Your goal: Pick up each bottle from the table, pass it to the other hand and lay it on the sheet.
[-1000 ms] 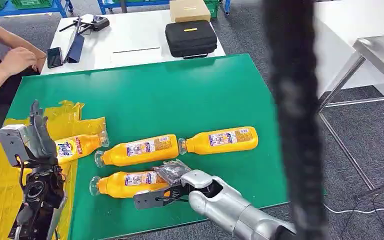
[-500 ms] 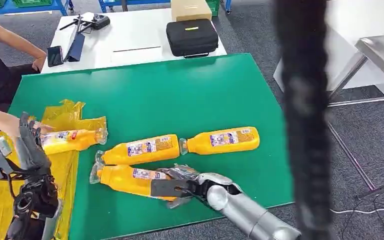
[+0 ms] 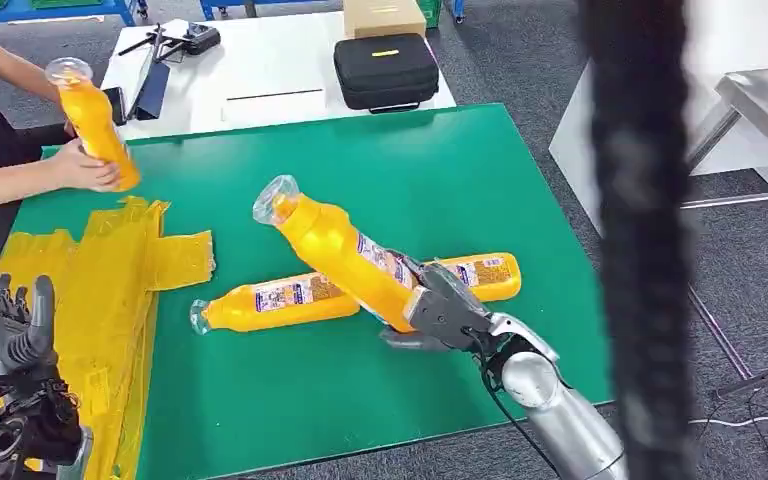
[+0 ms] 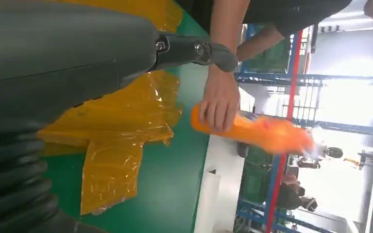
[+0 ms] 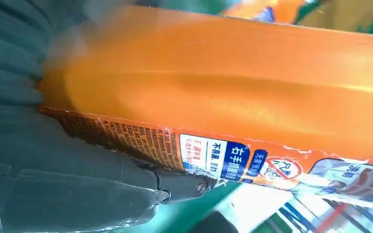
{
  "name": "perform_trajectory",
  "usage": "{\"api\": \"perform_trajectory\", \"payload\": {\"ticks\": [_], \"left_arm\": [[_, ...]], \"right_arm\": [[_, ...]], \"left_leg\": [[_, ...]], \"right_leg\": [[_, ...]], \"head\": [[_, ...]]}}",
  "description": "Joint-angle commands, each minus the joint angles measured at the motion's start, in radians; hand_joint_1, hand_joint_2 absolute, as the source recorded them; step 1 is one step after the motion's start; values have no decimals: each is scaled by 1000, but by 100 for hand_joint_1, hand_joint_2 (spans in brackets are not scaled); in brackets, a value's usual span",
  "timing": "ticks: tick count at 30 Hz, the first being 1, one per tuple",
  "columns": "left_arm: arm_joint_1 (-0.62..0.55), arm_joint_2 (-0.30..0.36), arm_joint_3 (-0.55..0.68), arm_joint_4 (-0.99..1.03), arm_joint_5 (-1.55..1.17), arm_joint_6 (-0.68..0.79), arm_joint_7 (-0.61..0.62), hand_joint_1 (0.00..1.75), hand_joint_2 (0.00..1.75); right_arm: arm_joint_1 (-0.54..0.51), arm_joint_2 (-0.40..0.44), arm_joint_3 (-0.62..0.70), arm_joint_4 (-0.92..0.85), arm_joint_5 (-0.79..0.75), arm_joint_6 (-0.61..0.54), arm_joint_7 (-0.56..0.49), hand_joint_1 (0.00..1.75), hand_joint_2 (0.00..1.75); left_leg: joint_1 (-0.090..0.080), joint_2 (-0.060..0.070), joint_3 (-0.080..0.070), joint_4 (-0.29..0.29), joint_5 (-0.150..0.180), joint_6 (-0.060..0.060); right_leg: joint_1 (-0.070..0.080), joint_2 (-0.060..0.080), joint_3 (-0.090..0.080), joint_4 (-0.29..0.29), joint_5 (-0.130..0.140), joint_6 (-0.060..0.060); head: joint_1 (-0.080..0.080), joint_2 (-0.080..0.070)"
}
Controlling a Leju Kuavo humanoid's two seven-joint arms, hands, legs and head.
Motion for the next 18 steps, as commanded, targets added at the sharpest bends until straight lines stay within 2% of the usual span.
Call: {"api": "perform_trajectory", "payload": {"ticks": [1, 4, 7, 10, 13, 15, 18], "left_arm": [[-13, -34, 27, 4, 0, 1, 7, 0, 175], [14, -53, 22, -26, 82, -99, 47, 0, 175], [43, -66, -33, -24, 373, -399, 157, 0, 175], [20, -81, -152, 26, 590, -625, 236, 0, 175], [-36, -91, -259, 60, 635, -667, 250, 0, 175], [-69, -97, -301, 67, 648, -660, 255, 0, 175], [-97, -97, -332, 82, 677, -659, 274, 0, 175]], "right_arm": [[-5, 23, -47, -28, -1, -12, -12, 175, 175], [2, 59, -87, -22, 23, -84, -49, 175, 175], [-52, 93, -77, 59, 44, -123, -87, 175, 175], [-149, 147, 2, 196, 162, -171, -111, 175, 175], [-224, 217, 71, 331, 185, -191, -101, 175, 175], [-257, 253, 114, 395, 233, -231, -98, 175, 175], [-297, 298, 141, 458, 265, -228, -82, 175, 175]], "left_leg": [[1, 0, 3, 1, -2, -3], [1, 0, 4, 1, -2, -4], [0, 1, 2, 0, -1, -2], [0, 2, 4, 0, -1, -3], [1, 3, 4, 0, -1, -4], [1, 2, 3, 0, -1, -4], [0, 1, 1, 0, 1, -2]], "right_leg": [[1, -2, 3, 0, -2, 0], [1, -2, 5, 0, -3, 0], [0, 0, 2, 0, -1, 0], [0, 0, 4, -1, -1, 0], [1, 1, 4, 0, 0, 0], [1, 0, 4, 0, 0, 0], [0, -1, 2, 0, 0, 0]], "head": [[0, 0], [0, 0], [0, 0], [0, 0], [1, 0], [0, 0], [0, 0]]}}
